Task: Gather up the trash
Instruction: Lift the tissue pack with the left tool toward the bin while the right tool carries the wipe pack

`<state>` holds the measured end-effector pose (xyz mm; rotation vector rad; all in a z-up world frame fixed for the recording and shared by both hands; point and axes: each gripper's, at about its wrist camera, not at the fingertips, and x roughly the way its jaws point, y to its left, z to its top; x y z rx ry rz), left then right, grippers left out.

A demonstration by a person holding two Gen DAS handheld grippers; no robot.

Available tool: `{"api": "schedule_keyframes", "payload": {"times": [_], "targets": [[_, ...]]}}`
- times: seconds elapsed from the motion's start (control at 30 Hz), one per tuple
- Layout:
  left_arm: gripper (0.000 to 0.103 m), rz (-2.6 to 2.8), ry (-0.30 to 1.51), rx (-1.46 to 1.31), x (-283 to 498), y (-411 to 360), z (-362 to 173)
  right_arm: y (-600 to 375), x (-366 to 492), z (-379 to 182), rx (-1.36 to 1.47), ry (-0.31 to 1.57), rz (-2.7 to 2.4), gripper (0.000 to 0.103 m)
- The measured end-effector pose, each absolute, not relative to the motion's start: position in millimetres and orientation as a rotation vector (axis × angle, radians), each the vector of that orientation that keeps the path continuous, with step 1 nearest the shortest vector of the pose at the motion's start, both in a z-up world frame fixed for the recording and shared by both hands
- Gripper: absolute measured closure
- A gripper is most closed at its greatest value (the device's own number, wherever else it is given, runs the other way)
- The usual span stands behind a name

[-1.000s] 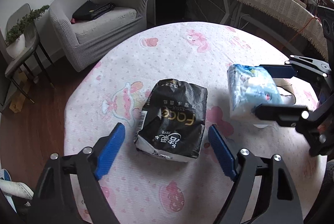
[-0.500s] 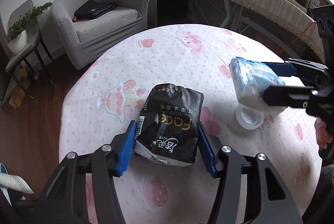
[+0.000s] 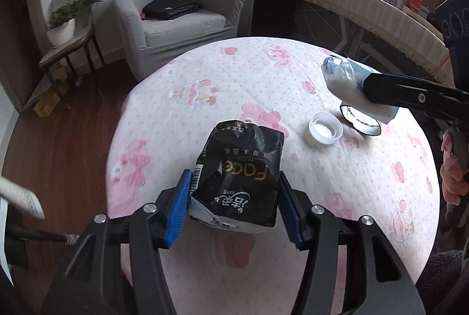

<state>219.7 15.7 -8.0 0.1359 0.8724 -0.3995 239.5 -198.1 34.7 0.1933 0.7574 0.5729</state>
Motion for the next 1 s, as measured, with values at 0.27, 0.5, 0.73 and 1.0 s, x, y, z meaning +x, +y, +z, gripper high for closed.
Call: {"api": "schedule_keyframes", "payload": {"times": [0.27,0.5,0.73,1.0], "targets": [[0.044,-0.257,0.831,0.071,182,40,11,-185,227,45,0.219,0.746,0.629,0.035],[0.044,-0.197,0.796,-0.008,157,63,24,-156,221,45,0.178,0.757,0.666,0.035],[0.044,-0.142,0.767,-0.001,131,88,20,-124,214,43,0.121,0.778,0.689,0.035],[0.044,-0.092,0.762,-0.071,103,133,6,-82,205,44,0.047,0.788,0.727,0.035]]}}
